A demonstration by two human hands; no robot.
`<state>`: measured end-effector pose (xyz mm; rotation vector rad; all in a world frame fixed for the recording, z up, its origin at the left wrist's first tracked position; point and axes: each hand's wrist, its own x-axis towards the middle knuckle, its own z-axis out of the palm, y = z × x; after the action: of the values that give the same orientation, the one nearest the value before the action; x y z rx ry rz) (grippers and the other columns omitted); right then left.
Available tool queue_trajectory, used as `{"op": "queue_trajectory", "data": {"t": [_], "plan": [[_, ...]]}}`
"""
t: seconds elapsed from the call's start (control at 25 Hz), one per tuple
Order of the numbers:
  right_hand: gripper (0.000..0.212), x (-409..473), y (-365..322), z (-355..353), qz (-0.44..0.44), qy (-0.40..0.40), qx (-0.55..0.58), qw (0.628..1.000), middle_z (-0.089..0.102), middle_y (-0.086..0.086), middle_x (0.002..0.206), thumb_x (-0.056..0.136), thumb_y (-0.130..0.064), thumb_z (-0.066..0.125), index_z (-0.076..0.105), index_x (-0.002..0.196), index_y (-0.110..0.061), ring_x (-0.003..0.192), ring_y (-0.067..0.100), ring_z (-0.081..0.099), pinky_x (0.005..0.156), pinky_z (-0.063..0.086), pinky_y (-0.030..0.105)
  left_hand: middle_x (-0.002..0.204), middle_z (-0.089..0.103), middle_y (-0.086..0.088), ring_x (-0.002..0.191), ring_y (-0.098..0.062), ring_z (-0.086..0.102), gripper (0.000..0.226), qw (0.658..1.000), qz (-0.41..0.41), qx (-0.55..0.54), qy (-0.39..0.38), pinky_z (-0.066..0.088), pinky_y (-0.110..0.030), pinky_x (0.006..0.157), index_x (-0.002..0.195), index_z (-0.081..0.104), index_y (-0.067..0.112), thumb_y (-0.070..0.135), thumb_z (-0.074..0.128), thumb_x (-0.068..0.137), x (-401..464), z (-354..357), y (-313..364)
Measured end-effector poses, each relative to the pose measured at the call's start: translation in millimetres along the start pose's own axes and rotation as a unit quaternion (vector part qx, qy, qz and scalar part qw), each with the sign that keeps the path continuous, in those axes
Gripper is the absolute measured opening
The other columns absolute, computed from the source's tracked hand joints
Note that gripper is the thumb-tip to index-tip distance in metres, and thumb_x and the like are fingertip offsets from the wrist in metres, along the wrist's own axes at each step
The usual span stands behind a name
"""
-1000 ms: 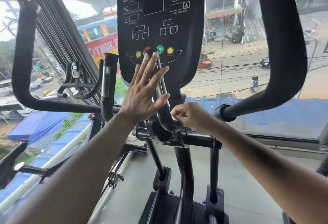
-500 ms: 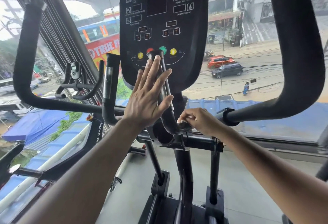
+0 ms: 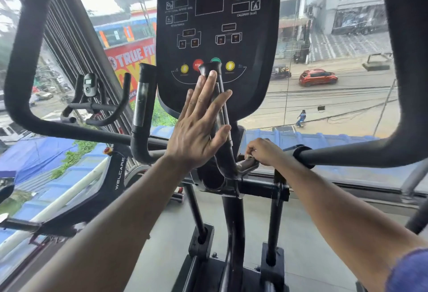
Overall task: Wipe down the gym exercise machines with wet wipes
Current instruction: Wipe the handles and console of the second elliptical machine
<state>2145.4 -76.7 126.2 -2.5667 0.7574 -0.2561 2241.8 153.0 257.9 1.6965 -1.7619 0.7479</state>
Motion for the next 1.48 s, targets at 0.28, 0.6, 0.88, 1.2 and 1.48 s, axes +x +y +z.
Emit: {"op": "queue_trajectory", "data": {"t": [0.28,0.6,0.88,1.2,1.48], "plan": [[0.009,31.1,-6.0,3.0,0.005,-0.019,-0.057,0.998,0.075,0.011,0.090,0.083,-0.005,0.070,0.076,0.089,-0.003,0.075,0.017,0.065,0.070,0.055,0.032,0.172,0.014,-0.022,0.161,-0.035,0.004,0.062,0.999,0.017,-0.025,0.024,0.018,-0.064,0.125,0.157,0.041,0.007,0.037,0.044,0.103,1.5,4.3,-3.9],[0.013,39.8,4.6,9.2,0.021,-0.020,-0.042,0.999,0.068,0.013,0.076,0.087,-0.006,0.065,0.072,0.080,0.001,0.077,0.025,0.063,0.071,0.052,0.035,0.170,0.015,-0.025,0.161,-0.037,0.006,0.061,0.998,0.025,-0.047,0.029,0.018,-0.066,0.124,0.155,0.043,0.005,0.034,0.046,0.102,1.6,5.9,-7.2],[0.006,15.9,11.8,-1.5,0.160,-0.040,-0.037,0.986,0.065,0.008,0.082,0.093,-0.014,0.061,0.059,0.090,-0.009,0.081,0.026,0.069,0.081,0.061,0.041,0.170,0.016,-0.026,0.161,-0.038,0.004,0.059,0.997,0.031,-0.067,0.035,0.016,-0.067,0.124,0.154,0.044,0.004,0.032,0.046,0.102,1.1,8.3,-7.0],[0.025,-54.6,-22.6,85.4,0.299,0.149,0.814,0.475,0.061,0.015,0.081,0.098,0.013,0.040,0.058,0.087,0.001,0.077,0.025,0.062,0.057,0.060,0.034,0.167,0.017,-0.031,0.159,-0.046,0.008,0.059,0.995,0.036,-0.077,0.045,0.014,-0.064,0.126,0.149,0.048,-0.004,0.028,0.046,0.100,4.5,11.7,-8.7],[0.022,-68.5,-51.6,94.4,0.206,0.178,0.895,0.353,0.056,0.007,0.073,0.098,0.008,0.042,0.058,0.089,-0.004,0.059,0.012,0.057,0.057,0.056,0.022,0.163,0.015,-0.034,0.158,-0.048,0.007,0.057,0.994,0.058,-0.079,0.051,0.008,-0.058,0.128,0.143,0.050,-0.009,0.022,0.041,0.097,7.4,13.9,-6.2]]}}
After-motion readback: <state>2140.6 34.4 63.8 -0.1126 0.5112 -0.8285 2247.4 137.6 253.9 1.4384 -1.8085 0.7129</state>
